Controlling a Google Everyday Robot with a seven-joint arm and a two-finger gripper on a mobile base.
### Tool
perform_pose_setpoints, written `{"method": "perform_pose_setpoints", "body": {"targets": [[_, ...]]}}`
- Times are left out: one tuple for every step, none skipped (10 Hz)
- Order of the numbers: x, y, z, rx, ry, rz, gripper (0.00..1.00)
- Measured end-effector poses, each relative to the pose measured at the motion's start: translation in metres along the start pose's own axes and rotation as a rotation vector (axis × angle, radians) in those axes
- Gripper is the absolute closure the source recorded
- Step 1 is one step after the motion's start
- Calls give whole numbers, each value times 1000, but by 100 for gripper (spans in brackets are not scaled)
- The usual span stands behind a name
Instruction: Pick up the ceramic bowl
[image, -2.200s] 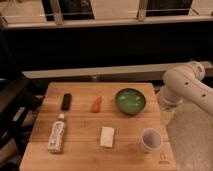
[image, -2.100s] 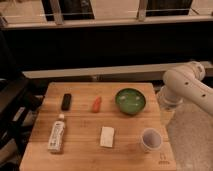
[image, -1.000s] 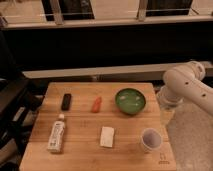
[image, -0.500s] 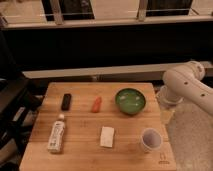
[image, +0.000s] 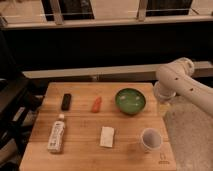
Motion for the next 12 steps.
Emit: {"method": "perform_pose_setpoints", "body": {"targets": [[-2,-4,4,6,-1,-22,20],[-2,-12,10,17,-4,-57,20],[-1,-15,15,23,-3,-78,20],[-3,-21,20,31,-4,-108,20],[-5,-27,24,39,-5,-137,20],[-4,-31,29,45,-4,-163,20],[-4,-34,34,48,-8,-187,20],[-3,-36,40,49,-13,-209,20],[-2,-40,48,53,-21,-243,20],[0,-43,55,54,-25,-265,20],[0,-48,62,57,-29,-287,20],[-1,-53,67,63,-35,-316,20]]}}
